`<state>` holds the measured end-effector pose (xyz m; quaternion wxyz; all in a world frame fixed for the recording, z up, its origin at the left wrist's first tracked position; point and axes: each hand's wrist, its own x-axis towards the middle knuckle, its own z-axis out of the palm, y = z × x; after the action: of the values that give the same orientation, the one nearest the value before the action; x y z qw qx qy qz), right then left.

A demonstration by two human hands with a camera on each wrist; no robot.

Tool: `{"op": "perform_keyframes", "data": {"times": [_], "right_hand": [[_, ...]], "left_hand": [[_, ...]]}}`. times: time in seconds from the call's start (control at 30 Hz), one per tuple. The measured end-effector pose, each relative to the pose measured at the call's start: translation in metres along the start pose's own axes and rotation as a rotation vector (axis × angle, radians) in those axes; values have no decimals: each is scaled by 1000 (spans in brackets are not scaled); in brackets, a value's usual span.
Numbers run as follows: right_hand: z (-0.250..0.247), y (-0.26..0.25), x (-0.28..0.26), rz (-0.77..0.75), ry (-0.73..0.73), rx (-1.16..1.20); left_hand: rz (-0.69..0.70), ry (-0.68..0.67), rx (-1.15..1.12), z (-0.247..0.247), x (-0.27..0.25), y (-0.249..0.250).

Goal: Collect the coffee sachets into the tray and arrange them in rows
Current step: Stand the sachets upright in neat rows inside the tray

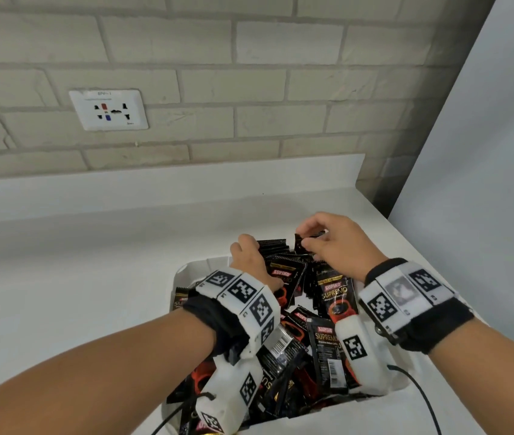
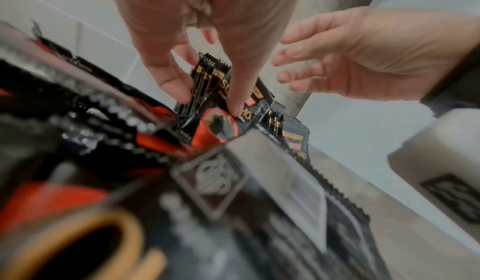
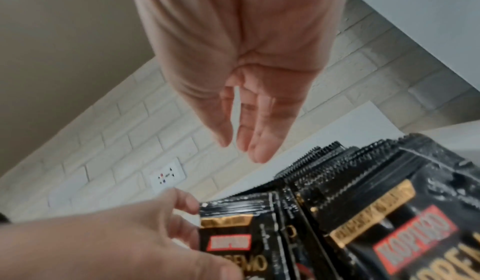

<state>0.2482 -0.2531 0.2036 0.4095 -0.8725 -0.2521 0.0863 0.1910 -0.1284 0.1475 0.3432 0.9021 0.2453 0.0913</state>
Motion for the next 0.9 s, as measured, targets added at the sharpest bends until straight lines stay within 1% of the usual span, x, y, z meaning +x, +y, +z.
{"op": "perform_keyframes", "data": {"times": [0.07, 0.1, 0.2, 0.27, 0.33, 0.5, 0.57, 0.63, 0.7, 0.83, 0.9], "right_hand": [[-2, 0, -9, 55, 15, 70], [-2, 1, -14, 93, -21, 75], [1, 2, -26, 194, -213, -29], [5, 1, -31, 220, -311, -127], [9, -4, -33, 219, -358, -170], [20, -7, -29, 220, -365, -124], [24, -6, -26, 230, -364, -98], [26, -3, -22, 229, -363, -102], [28, -2, -19, 216, -362, -122], [30, -1, -15, 189, -363, -94], [31, 0, -14, 175, -367, -86]], "left_hand": [[-11, 2, 2, 1, 1, -2], [-20, -12, -11, 0, 2, -3], [-57, -80, -64, -3, 3, -6], [-75, -126, -73, -6, 4, -8], [-90, -166, -72, -8, 4, -8], [-125, -209, 1, -8, 2, -5], [-113, -239, 20, -7, 1, -3], [-103, -237, 21, -6, 0, -2], [-106, -222, 10, -5, -3, -1], [-123, -310, -115, -3, -6, 2], [-143, -319, -115, -2, -6, 2]]}}
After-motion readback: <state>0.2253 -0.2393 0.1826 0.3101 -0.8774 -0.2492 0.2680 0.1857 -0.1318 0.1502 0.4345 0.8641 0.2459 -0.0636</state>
